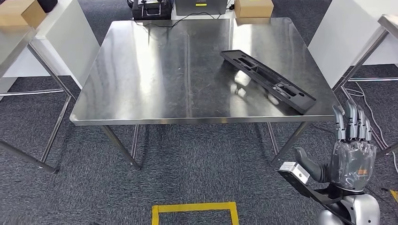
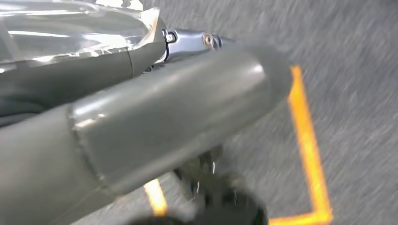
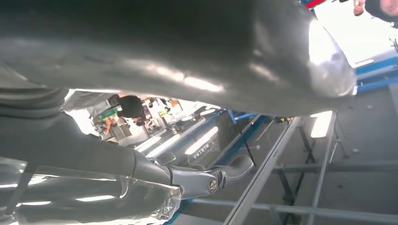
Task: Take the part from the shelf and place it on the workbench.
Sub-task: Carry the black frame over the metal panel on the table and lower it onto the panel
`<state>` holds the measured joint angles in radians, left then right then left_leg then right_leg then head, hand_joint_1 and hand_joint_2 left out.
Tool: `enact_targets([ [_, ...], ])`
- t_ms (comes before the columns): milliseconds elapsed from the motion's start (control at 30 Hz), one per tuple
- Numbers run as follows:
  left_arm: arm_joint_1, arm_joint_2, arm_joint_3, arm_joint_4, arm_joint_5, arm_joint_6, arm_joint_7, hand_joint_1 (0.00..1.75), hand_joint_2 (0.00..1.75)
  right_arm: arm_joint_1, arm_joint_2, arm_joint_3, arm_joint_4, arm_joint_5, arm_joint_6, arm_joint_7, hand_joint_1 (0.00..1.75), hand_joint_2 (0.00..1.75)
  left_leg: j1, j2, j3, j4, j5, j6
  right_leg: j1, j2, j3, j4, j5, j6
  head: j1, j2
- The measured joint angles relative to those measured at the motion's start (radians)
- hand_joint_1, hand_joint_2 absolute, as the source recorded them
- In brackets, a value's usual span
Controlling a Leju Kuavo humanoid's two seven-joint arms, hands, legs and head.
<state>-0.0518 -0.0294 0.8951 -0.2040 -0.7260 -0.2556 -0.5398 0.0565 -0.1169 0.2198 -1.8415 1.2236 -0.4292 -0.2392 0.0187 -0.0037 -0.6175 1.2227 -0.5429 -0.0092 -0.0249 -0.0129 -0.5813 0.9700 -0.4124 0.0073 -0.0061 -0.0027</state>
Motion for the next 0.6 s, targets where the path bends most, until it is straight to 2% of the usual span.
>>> enact_targets([
  [67,0.001,-0.003,-0.002,-0.003,0.0,-0.006,0.0,0.0,0.0,-0.001,0.005,-0.003,0.0,0.0,0.011,-0.002,0.0,0.0,0.006,-0.001,0.1,-0.143,0.02,-0.006,-0.002,0.0,-0.025,0.017,0.011,0.014,-0.001,0.0],
  [100,0.001,-0.003,-0.003,-0.005,0.001,-0.008,0.0,0.0,0.0,-0.003,0.008,-0.004,0.0,0.0,0.017,-0.004,0.0,0.0,0.004,-0.004,0.131,-0.194,0.017,-0.003,-0.002,-0.001,-0.032,0.024,0.016,0.022,0.0,0.0],
  [133,0.001,-0.003,-0.003,-0.007,0.002,-0.01,0.0,0.0,0.0,-0.005,0.011,-0.004,0.0,0.0,0.023,-0.005,0.0,0.0,-0.001,-0.007,0.144,-0.219,0.008,0.003,0.0,-0.001,-0.035,0.027,0.022,0.031,-0.001,0.0],
  [167,0.002,-0.002,-0.004,-0.008,0.002,-0.012,0.0,0.0,0.0,-0.007,0.014,-0.004,0.0,0.0,0.027,-0.006,0.0,0.0,-0.007,-0.009,0.142,-0.222,0.011,0.014,0.001,-0.002,-0.037,0.026,0.03,0.039,0.0,0.0],
  [200,0.003,-0.002,-0.004,-0.009,0.002,-0.014,0.0,0.0,0.0,-0.008,0.016,-0.004,0.0,-0.001,0.03,-0.007,0.0,0.0,-0.01,-0.009,0.133,-0.222,0.018,0.026,0.002,-0.002,-0.039,0.024,0.038,0.048,0.0,0.0],
  [233,0.003,-0.002,-0.004,-0.009,0.002,-0.016,-0.001,0.0,0.0,-0.009,0.019,-0.005,0.0,-0.002,0.033,-0.008,0.0,0.0,-0.011,-0.007,0.123,-0.223,0.028,0.038,0.0,-0.001,-0.047,0.028,0.035,0.052,-0.001,0.0],
  [267,0.003,-0.003,-0.004,-0.01,0.001,-0.018,-0.001,0.0,0.0,-0.008,0.021,-0.006,0.0,-0.004,0.036,-0.009,0.0,0.0,-0.011,-0.005,0.11,-0.225,0.04,0.051,-0.001,0.0,-0.06,0.045,0.016,0.05,0.001,0.0],
  [333,0.002,-0.004,-0.004,-0.012,0.001,-0.022,-0.002,0.0,0.0,-0.007,0.024,-0.008,0.0,-0.008,0.039,-0.011,0.0,0.0,-0.011,0.002,0.077,-0.227,0.067,0.069,-0.003,0.004,-0.097,0.142,-0.073,0.037,0.003,0.0],
  [367,0.002,-0.004,-0.004,-0.013,0.001,-0.023,-0.002,0.0,0.0,-0.006,0.025,-0.008,0.001,-0.009,0.04,-0.012,0.0,0.0,-0.012,0.004,0.06,-0.227,0.08,0.072,-0.002,0.005,-0.114,0.211,-0.121,0.033,0.005,0.0],
  [400,0.002,-0.004,-0.004,-0.014,0.001,-0.023,-0.002,0.0,0.0,-0.005,0.027,-0.009,0.001,-0.011,0.04,-0.015,0.0,0.0,-0.014,0.005,0.045,-0.226,0.093,0.073,-0.001,0.006,-0.125,0.277,-0.152,0.035,0.005,0.0],
  [433,0.002,-0.004,-0.004,-0.014,0.0,-0.024,-0.002,0.0,0.0,-0.002,0.028,-0.009,0.001,-0.012,0.04,-0.019,0.0,0.0,-0.016,0.007,0.03,-0.225,0.106,0.073,0.0,0.007,-0.122,0.319,-0.16,0.041,0.005,0.0],
  [467,0.002,-0.004,-0.004,-0.014,-0.001,-0.024,-0.002,0.0,0.0,0.001,0.03,-0.01,0.001,-0.015,0.04,-0.024,0.0,0.0,-0.019,0.007,0.014,-0.224,0.119,0.073,0.001,0.007,-0.103,0.331,-0.15,0.05,0.005,0.0],
  [500,0.002,-0.004,-0.004,-0.014,-0.003,-0.025,-0.002,0.0,0.0,0.003,0.031,-0.01,0.001,-0.018,0.04,-0.028,0.0,0.0,-0.021,0.008,0.0,-0.224,0.132,0.072,0.003,0.008,-0.065,0.305,-0.13,0.056,0.005,0.0],
  [533,0.002,-0.004,-0.004,-0.015,-0.004,-0.025,-0.002,0.0,0.0,0.004,0.033,-0.01,0.001,-0.02,0.04,-0.032,0.0,0.0,-0.023,0.007,-0.013,-0.223,0.145,0.07,0.006,0.008,-0.01,0.243,-0.112,0.058,0.005,0.0],
  [600,0.002,-0.006,-0.004,-0.015,-0.008,-0.026,-0.003,0.0,0.0,0.005,0.036,-0.012,0.001,-0.023,0.04,-0.039,0.0,0.0,-0.029,0.006,-0.029,-0.222,0.166,0.064,0.014,0.008,0.108,0.078,-0.117,0.043,0.004,0.0],
])
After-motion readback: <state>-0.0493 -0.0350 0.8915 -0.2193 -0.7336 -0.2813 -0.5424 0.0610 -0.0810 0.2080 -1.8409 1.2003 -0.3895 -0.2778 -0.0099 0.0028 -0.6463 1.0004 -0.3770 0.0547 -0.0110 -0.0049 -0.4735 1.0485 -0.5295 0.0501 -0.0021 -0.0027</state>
